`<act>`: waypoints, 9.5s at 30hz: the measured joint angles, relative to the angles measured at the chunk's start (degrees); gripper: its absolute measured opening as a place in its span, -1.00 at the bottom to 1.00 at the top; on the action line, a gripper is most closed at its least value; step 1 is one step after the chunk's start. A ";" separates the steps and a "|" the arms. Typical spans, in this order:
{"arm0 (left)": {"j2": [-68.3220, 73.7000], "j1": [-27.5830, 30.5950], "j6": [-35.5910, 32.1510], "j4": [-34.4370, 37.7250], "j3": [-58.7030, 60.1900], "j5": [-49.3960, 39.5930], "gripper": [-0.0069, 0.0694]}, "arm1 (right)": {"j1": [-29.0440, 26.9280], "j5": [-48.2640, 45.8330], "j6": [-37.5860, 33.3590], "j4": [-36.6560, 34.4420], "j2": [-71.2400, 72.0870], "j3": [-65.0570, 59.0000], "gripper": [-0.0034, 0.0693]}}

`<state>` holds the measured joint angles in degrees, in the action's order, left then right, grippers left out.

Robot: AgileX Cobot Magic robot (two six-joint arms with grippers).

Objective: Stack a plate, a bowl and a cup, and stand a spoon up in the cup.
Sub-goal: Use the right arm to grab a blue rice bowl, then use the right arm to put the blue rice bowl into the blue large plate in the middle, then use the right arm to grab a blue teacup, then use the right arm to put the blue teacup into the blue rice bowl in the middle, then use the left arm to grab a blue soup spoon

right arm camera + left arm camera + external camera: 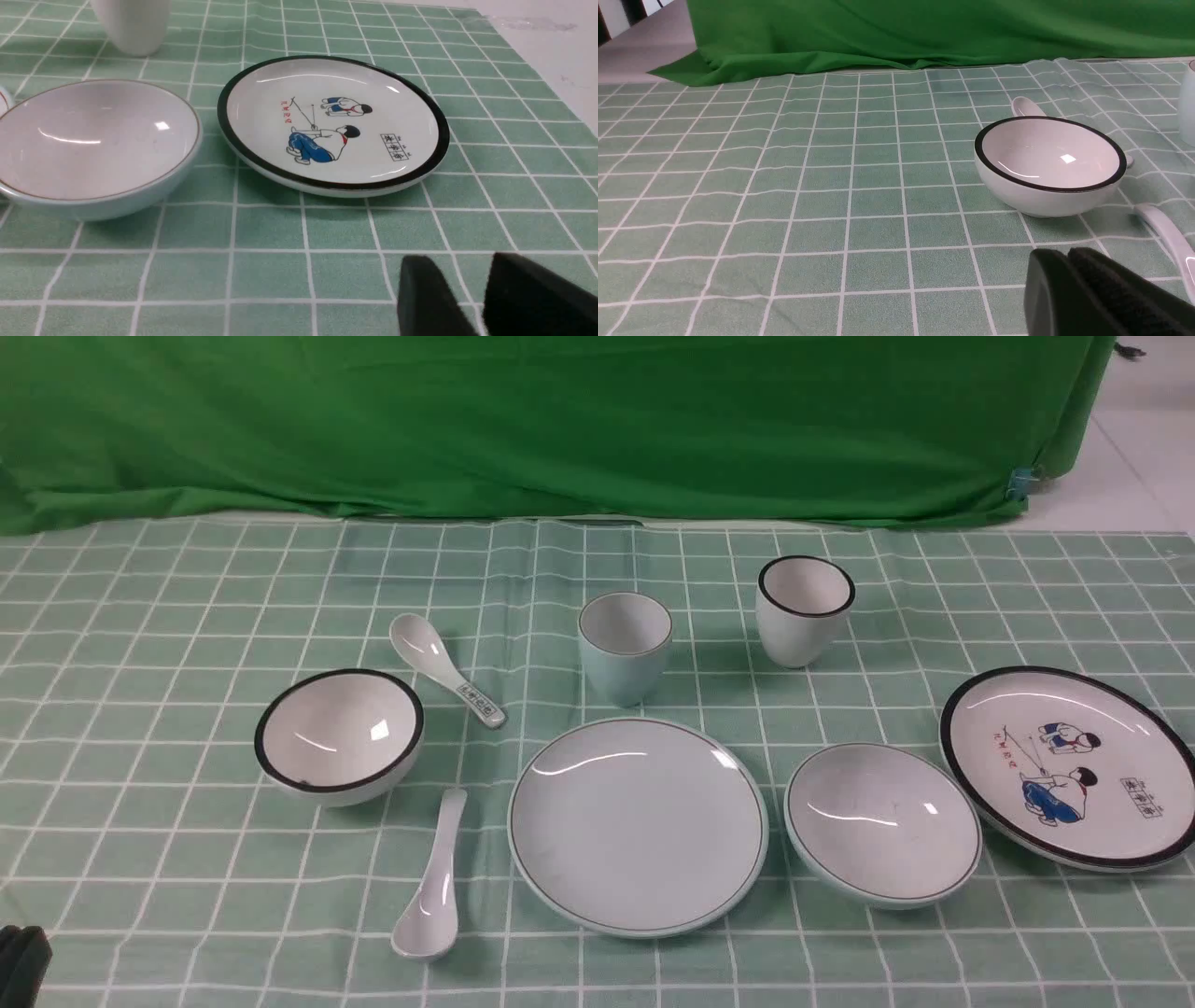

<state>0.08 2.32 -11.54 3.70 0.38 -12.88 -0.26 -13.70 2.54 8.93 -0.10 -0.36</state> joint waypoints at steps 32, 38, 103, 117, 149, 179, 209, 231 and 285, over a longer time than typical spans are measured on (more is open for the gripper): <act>0.00 0.00 15.48 18.62 0.00 25.11 -0.77 | 0.12 2.22 2.35 -1.60 0.00 0.00 -0.24; 0.00 0.00 30.85 17.87 0.00 37.81 -0.77 | 0.36 14.97 24.76 -11.56 0.00 0.00 -0.24; 64.61 -17.15 4.55 9.09 -45.16 -33.64 -0.82 | 31.39 -26.67 -11.04 -8.93 -107.29 70.48 -0.45; 64.61 -17.15 4.55 9.04 -45.17 -33.31 -0.82 | 36.75 -22.75 -17.55 -17.72 -103.02 81.69 -0.68; 64.61 -17.15 4.70 8.87 -45.17 -33.31 -0.82 | 42.56 -24.49 -17.68 -18.97 -108.78 89.69 0.49; 64.61 -17.15 4.73 8.63 -45.17 -33.31 -0.80 | 34.30 -18.74 -21.71 -18.39 -130.41 111.47 0.08; 64.61 -17.15 4.73 10.08 -45.17 -33.53 -0.80 | 44.36 -20.67 -15.70 -13.10 -111.72 88.62 -0.62; 64.61 -17.15 4.78 10.39 -45.17 -33.89 -0.80 | 44.36 -19.61 -13.55 -9.90 -113.93 88.09 -0.62; 92.24 -29.29 27.04 -6.28 -65.18 -37.73 -0.79 | 36.49 -45.94 3.38 12.82 -58.91 79.64 -0.84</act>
<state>92.32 -26.96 15.50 -2.58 -64.81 -50.61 36.23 -59.63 5.91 21.74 -59.02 79.28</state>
